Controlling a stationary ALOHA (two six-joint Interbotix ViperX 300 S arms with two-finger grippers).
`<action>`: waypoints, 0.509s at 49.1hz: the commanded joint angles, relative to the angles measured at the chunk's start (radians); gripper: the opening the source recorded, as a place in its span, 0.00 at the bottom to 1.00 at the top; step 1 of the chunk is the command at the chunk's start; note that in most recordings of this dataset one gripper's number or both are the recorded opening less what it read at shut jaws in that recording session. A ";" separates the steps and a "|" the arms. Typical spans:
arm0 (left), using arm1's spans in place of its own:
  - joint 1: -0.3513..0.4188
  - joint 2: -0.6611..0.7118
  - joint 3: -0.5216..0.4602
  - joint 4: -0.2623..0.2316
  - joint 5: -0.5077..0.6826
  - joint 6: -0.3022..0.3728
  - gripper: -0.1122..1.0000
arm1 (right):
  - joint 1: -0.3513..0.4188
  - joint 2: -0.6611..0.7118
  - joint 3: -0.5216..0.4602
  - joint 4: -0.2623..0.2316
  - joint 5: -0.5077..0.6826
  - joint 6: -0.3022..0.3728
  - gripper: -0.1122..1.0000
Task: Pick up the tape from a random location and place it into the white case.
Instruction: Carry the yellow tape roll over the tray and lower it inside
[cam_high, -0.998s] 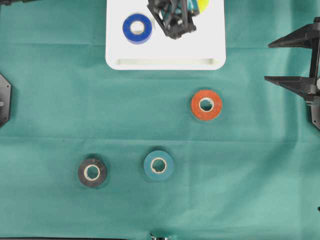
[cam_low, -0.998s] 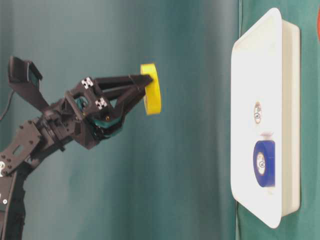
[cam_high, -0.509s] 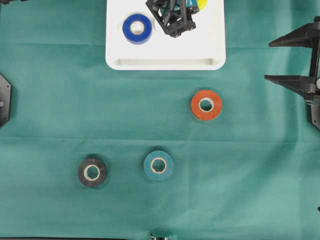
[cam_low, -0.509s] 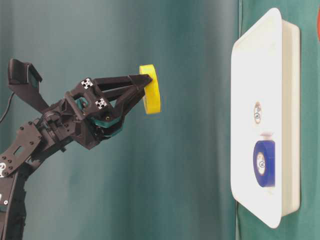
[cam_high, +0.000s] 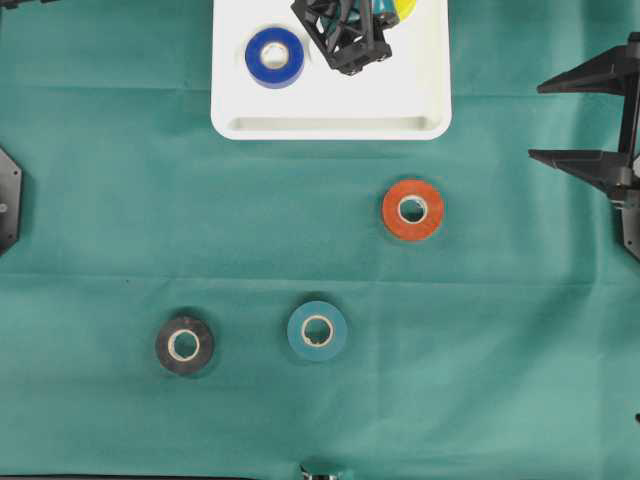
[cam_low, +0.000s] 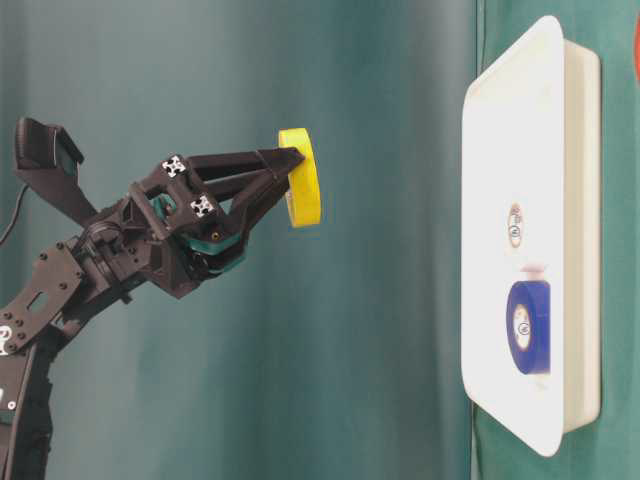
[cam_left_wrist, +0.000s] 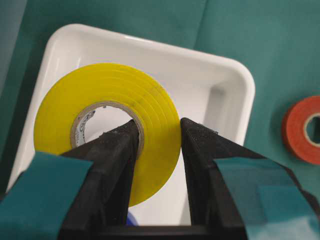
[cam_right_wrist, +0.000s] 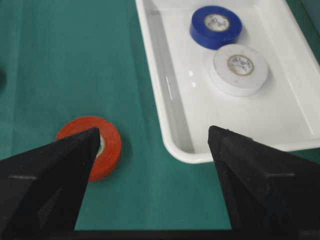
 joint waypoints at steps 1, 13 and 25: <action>0.000 -0.014 -0.006 0.000 -0.020 0.002 0.31 | -0.002 0.008 -0.009 0.000 -0.003 0.000 0.86; 0.002 0.052 0.021 -0.003 -0.089 0.000 0.31 | -0.003 0.012 -0.008 0.000 -0.003 0.000 0.86; 0.003 0.063 0.097 -0.008 -0.189 -0.002 0.31 | -0.014 0.017 -0.005 0.000 -0.003 0.000 0.86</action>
